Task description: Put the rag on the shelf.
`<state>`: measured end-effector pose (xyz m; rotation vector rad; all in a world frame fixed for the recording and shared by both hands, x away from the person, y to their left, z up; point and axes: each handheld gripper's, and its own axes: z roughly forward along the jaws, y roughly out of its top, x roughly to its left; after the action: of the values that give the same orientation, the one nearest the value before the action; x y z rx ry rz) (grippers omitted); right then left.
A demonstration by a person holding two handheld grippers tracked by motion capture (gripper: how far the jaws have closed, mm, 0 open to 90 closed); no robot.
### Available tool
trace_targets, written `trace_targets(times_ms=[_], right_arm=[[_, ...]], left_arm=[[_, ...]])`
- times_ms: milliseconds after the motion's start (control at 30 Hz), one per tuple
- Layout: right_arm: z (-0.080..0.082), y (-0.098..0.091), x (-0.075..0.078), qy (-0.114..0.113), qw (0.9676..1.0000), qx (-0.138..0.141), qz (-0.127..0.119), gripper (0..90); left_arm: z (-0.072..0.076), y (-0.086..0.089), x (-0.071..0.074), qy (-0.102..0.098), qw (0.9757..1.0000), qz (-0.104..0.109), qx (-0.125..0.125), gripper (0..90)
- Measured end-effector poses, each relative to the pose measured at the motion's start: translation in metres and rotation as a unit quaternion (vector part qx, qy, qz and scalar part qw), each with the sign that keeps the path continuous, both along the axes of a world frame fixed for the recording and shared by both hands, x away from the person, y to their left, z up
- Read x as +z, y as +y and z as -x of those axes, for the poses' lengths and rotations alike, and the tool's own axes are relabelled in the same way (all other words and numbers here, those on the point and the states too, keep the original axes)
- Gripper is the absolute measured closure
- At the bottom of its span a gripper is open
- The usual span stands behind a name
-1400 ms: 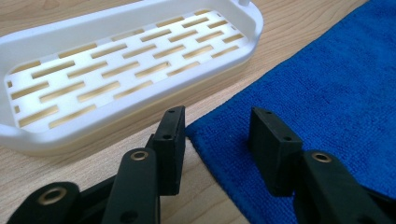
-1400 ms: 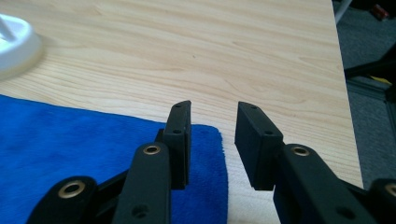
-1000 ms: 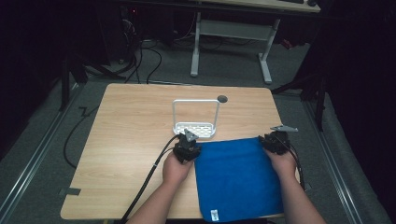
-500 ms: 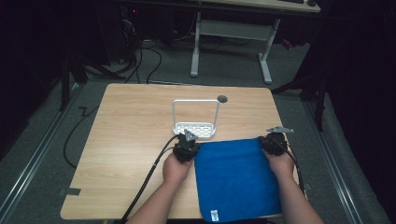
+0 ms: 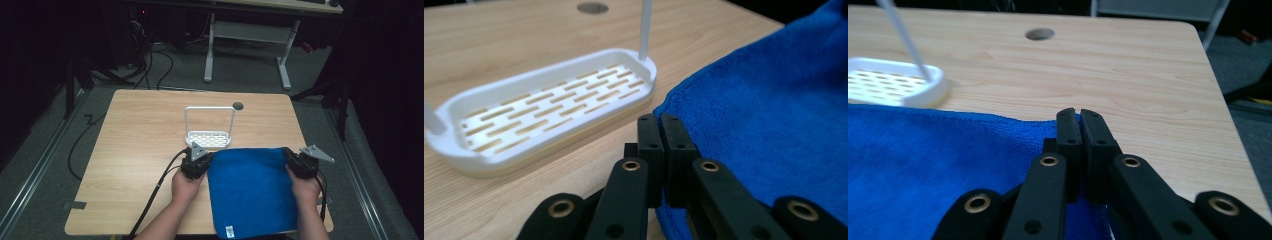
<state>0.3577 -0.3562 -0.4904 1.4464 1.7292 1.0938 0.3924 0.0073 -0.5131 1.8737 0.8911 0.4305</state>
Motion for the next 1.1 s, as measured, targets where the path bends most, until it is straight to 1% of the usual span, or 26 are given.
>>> trace_targets(times_ms=[33,67,100,133,167,200,233,267,300,333,400,433,467,600,633,700,767,800,833,867,933,1000,1033,1100], right_arm=[[0.002,0.002,0.001,-0.002,1.0000,0.004,0.003,88.2],[0.007,0.005,0.004,-0.007,0.9999,0.010,0.011,88.2],[0.010,0.007,0.007,-0.014,0.9998,0.011,0.014,88.2],[0.015,0.009,0.011,-0.026,0.9995,0.012,0.012,88.2],[0.018,0.010,0.014,-0.036,0.9991,0.014,0.016,88.2],[0.020,0.012,0.018,-0.045,0.9987,0.014,0.021,88.2],[0.021,0.013,0.020,-0.051,0.9983,0.016,0.022,88.2],[0.023,0.016,0.024,-0.059,0.9979,0.017,0.021,88.2],[0.024,0.017,0.026,-0.064,0.9975,0.019,0.023,88.2],[0.026,0.020,0.028,-0.072,0.9969,0.021,0.025,88.2],[0.029,0.025,0.031,-0.080,0.9960,0.023,0.033,88.2],[0.030,0.026,0.032,-0.084,0.9957,0.024,0.031,88.2],[0.032,0.027,0.034,-0.090,0.9952,0.024,0.029,88.2],[0.036,0.030,0.039,-0.108,0.9936,0.023,0.021,88.2],[0.037,0.030,0.040,-0.113,0.9930,0.027,0.021,88.2],[0.039,0.033,0.042,-0.117,0.9925,0.031,0.015,88.2],[0.042,0.036,0.045,-0.127,0.9911,0.035,0.014,88.2],[0.043,0.038,0.047,-0.131,0.9906,0.037,0.012,88.2],[0.044,0.039,0.049,-0.137,0.9897,0.039,0.012,88.2],[0.045,0.041,0.051,-0.141,0.9891,0.041,0.007,88.2],[0.048,0.044,0.054,-0.149,0.9878,0.046,0.001,88.2],[0.050,0.047,0.057,-0.156,0.9865,0.050,-0.004,88.2],[0.051,0.049,0.058,-0.160,0.9858,0.050,-0.005,88.2],[0.052,0.054,0.061,-0.168,0.9845,0.051,-0.006,88.2]], left_arm=[[0.006,0.004,0.002,-0.009,0.9999,0.010,-0.004,88.7],[0.010,0.006,0.004,-0.016,0.9998,0.013,-0.006,88.7],[0.016,0.011,0.006,-0.028,0.9994,0.016,-0.008,88.6],[0.021,0.014,0.008,-0.035,0.9991,0.023,-0.010,88.6],[0.023,0.018,0.010,-0.043,0.9987,0.026,-0.008,88.6],[0.024,0.020,0.012,-0.041,0.9986,0.034,-0.006,88.6],[0.022,0.023,0.016,-0.032,0.9980,0.053,-0.005,88.6],[0.022,0.025,0.020,-0.031,0.9976,0.061,-0.005,88.6],[0.024,0.026,0.025,-0.040,0.9974,0.060,-0.006,88.5],[0.026,0.026,0.027,-0.048,0.9973,0.055,-0.007,88.4],[0.031,0.029,0.031,-0.071,0.9971,0.025,-0.010,88.3],[0.034,0.032,0.032,-0.084,0.9964,0.007,-0.008,88.3],[0.035,0.034,0.032,-0.089,0.9960,0.004,-0.004,88.3],[0.033,0.048,0.039,-0.084,0.9959,0.030,0.010,88.3],[0.034,0.051,0.041,-0.089,0.9954,0.032,0.014,88.3],[0.035,0.054,0.046,-0.103,0.9941,0.029,0.019,88.3],[0.037,0.056,0.051,-0.114,0.9928,0.026,0.023,88.3],[0.038,0.058,0.054,-0.119,0.9921,0.028,0.026,88.3],[0.038,0.058,0.054,-0.119,0.9921,0.028,0.026,88.3],[0.040,0.061,0.059,-0.130,0.9906,0.032,0.031,88.3],[0.041,0.066,0.064,-0.138,0.9892,0.035,0.036,88.3],[0.043,0.069,0.069,-0.149,0.9874,0.033,0.039,88.3],[0.043,0.071,0.071,-0.154,0.9867,0.034,0.040,88.3],[0.043,0.076,0.074,-0.154,0.9862,0.045,0.043,88.3]])
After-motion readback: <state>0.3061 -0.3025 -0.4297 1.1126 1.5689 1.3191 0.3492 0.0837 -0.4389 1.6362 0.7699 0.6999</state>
